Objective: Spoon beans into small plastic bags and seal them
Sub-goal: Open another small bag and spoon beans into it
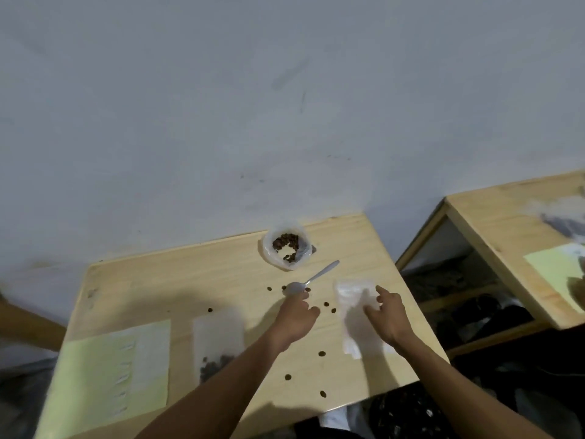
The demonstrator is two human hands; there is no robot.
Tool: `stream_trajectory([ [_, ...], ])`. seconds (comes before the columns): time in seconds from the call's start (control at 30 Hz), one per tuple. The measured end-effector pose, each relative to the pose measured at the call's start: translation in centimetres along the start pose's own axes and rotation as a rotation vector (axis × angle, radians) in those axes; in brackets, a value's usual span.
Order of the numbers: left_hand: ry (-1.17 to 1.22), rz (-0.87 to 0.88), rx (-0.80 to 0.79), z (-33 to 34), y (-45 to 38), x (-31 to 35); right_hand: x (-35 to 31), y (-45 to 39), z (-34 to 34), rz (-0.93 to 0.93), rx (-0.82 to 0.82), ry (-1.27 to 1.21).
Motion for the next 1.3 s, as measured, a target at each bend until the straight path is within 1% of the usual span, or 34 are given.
stream_trajectory([
  [0.1, 0.041, -0.141, -0.16, 4.8, -0.8, -0.2, 2.4, -1.1, -0.5, -0.009, 0.015, 0.092],
  [0.17, 0.064, -0.198, -0.211, 7.0, -1.0, -0.2, 3.8, -1.8, 0.1, -0.001, -0.02, 0.174],
  [0.23, 0.052, -0.214, -0.235, 8.5, -1.3, -0.2, 5.1, -2.5, 0.8, 0.035, -0.055, 0.229],
  [0.33, 0.006, -0.19, -0.247, 9.6, -1.8, 0.3, 4.6, -2.2, 0.7, 0.023, -0.059, 0.228],
  [0.4, -0.023, -0.153, -0.228, 9.8, -2.1, 0.7, 3.9, -2.0, 0.3, 0.02, -0.057, 0.143],
  [0.47, 0.012, -0.131, -0.188, 9.9, -2.4, 0.5, 3.9, -1.9, 0.3, 0.037, -0.071, 0.046],
  [0.6, 0.09, -0.095, -0.054, 9.0, -2.8, 0.2, 4.5, -2.6, 0.2, 0.121, -0.057, -0.114],
  [0.67, 0.116, -0.051, 0.008, 8.5, -3.2, 0.5, 4.6, -2.8, 0.3, 0.139, -0.062, -0.118],
  [0.73, 0.166, -0.02, 0.036, 8.5, -3.7, 0.8, 4.6, -2.9, 0.7, 0.143, -0.077, -0.097],
  [0.83, 0.239, -0.025, 0.073, 8.5, -4.0, 1.1, 4.4, -3.0, 1.0, 0.132, -0.082, -0.055],
  [0.93, 0.203, 0.003, 0.107, 7.9, -4.1, 1.8, 4.1, -3.0, 1.1, 0.113, -0.114, -0.115],
  [1.0, 0.197, 0.039, 0.098, 7.2, -4.2, 2.2, 3.4, -2.8, 0.5, 0.076, -0.129, -0.246],
  [1.1, 0.241, 0.102, 0.071, 5.4, -4.1, 2.7, 1.2, -2.3, -1.3, 0.0, -0.181, -0.583],
  [1.13, 0.258, 0.125, 0.059, 4.6, -4.0, 2.8, 0.2, -2.1, -1.8, -0.031, -0.201, -0.658],
  [1.2, 0.273, 0.166, 0.058, 2.9, -3.9, 3.3, -2.0, -1.8, -2.8, -0.117, -0.206, -0.673],
  [1.3, 0.249, 0.247, 0.172, -0.7, -3.6, 4.5, -5.7, -0.5, -3.4, -0.244, -0.246, -0.656],
])
Point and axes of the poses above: each hand's wrist, its own y-axis away from the middle knuckle, its own z-axis out of the palm, x = y × z, the point moved 9 cm from there along -y, towards the middle knuckle, and after that the axes turned 14 degrees about z, right-handed, at the moved point
